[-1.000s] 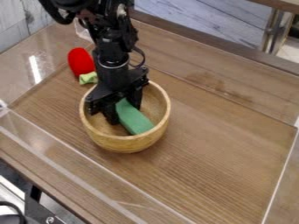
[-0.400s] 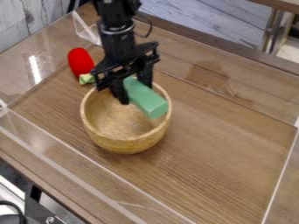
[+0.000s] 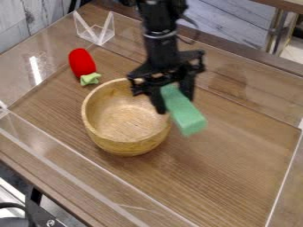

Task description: Remove the green stick from the brown bowl and put it on the table

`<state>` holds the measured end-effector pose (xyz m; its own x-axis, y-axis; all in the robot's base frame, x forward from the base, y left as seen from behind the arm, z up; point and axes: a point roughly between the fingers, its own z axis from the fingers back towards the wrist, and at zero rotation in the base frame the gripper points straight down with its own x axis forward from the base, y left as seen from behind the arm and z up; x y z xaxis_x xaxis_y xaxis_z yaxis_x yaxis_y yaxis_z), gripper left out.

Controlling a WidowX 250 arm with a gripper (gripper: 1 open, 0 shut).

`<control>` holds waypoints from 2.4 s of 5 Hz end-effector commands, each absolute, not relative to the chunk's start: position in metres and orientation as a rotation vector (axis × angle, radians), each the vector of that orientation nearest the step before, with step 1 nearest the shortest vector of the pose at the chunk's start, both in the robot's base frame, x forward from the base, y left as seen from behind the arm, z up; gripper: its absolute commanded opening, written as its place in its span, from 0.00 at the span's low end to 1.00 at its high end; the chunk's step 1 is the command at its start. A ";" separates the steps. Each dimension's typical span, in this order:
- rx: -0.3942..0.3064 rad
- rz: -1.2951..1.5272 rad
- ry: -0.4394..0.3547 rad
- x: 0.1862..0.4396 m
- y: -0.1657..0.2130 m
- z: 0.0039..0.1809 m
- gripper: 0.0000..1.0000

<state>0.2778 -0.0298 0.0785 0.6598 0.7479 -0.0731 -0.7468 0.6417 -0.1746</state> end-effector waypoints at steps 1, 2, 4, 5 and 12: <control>-0.236 0.733 -0.065 0.286 -0.060 0.084 0.00; -0.239 0.695 -0.087 0.276 -0.072 0.078 0.00; -0.244 0.615 -0.121 0.273 -0.081 0.082 0.00; -0.245 0.561 -0.128 0.272 -0.085 0.085 0.00; -0.227 0.308 -0.159 0.271 -0.094 0.087 0.00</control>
